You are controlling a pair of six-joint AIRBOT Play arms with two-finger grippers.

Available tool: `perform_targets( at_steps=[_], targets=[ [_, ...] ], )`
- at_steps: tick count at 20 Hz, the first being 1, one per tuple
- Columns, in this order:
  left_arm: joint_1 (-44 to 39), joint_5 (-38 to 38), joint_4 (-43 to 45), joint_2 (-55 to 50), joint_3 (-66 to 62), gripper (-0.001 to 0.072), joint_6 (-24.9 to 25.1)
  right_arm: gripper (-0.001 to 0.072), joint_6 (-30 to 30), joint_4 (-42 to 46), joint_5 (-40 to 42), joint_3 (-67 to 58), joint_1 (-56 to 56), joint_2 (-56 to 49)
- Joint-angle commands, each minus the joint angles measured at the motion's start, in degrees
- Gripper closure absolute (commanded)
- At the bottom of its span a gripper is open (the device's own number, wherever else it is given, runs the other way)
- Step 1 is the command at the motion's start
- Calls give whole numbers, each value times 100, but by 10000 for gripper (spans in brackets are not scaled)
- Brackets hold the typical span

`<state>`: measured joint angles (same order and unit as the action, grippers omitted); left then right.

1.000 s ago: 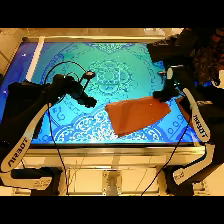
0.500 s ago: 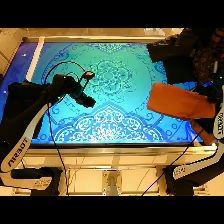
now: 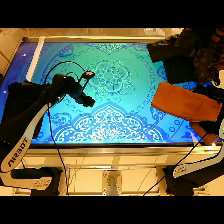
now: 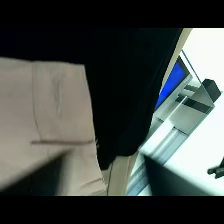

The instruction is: Fold the clothes and pants, and hang the long-sleeved shirts on hangers.

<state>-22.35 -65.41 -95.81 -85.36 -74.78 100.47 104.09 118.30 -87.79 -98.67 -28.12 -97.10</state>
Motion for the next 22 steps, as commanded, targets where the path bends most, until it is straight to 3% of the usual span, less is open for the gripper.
perform_targets(
  at_steps=[1,3,4,6,7,14,22],
  targets=[
    [7,35,229,-4,0,478,0,29,13,-197,199,-4,87,96],
    [7,52,284,-4,0,478,2,35,-256,-1051,577,-4,396,256],
    [7,76,282,-4,0,479,2,126,-442,-1674,721,-4,654,319],
    [7,114,282,-4,0,478,0,573,-741,-2728,859,-2,1316,328],
    [7,111,282,-4,0,478,2,696,-820,-3062,935,13,1775,308],
    [7,98,280,-4,0,479,2,694,-769,-2789,807,44,4769,-258],
    [7,98,280,-4,0,480,2,694,-321,-3042,-151,48,5757,-881]
  ],
)
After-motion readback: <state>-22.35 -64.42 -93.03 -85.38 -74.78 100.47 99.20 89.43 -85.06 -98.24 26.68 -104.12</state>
